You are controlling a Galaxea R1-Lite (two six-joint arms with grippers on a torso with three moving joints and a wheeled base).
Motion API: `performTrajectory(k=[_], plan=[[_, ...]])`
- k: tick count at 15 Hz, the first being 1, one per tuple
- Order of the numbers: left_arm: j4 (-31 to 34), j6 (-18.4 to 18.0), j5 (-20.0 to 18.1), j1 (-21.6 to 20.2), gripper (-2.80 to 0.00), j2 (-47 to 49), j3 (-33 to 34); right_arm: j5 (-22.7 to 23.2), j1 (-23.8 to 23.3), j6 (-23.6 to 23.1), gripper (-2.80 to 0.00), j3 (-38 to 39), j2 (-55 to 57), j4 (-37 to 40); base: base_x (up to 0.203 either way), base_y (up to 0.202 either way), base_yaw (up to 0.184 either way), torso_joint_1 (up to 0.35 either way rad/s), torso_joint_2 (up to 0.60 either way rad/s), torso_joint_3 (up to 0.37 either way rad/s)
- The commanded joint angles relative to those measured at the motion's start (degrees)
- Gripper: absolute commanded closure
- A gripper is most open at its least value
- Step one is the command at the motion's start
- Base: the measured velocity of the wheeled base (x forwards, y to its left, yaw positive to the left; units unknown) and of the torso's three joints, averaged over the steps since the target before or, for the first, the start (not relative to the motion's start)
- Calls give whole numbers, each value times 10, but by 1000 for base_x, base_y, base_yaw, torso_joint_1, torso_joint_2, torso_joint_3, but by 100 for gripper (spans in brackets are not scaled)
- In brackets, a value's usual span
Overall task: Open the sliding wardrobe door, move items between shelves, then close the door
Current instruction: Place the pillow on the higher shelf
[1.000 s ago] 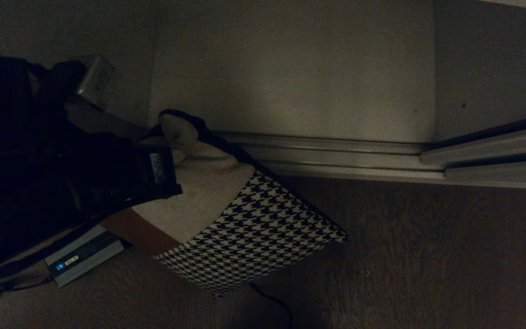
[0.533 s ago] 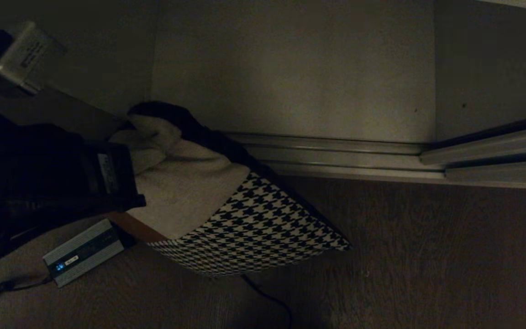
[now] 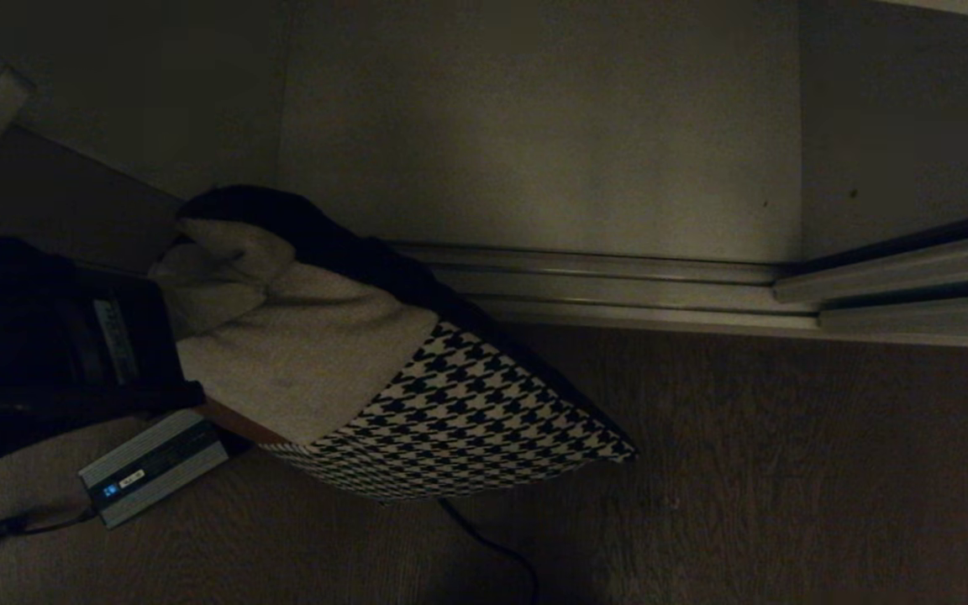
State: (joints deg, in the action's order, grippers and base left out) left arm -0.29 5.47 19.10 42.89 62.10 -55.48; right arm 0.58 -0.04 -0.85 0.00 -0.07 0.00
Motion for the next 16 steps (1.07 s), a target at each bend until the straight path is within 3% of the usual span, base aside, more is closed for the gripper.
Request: performTrajectory(k=[1,10,16], plan=[[-4,0,-1,0,0,8,-2,0,-1,0,0,2,0,0,0,0,0,0,0,0],[-6,-20,0,0,0,15,-17,0,0,0,0,2,0,0,0,0,0,0,0,0],[1,-18,-4,24,0,13,8,0,0,0,0,2,0,0,0,0,0,1,2,164]])
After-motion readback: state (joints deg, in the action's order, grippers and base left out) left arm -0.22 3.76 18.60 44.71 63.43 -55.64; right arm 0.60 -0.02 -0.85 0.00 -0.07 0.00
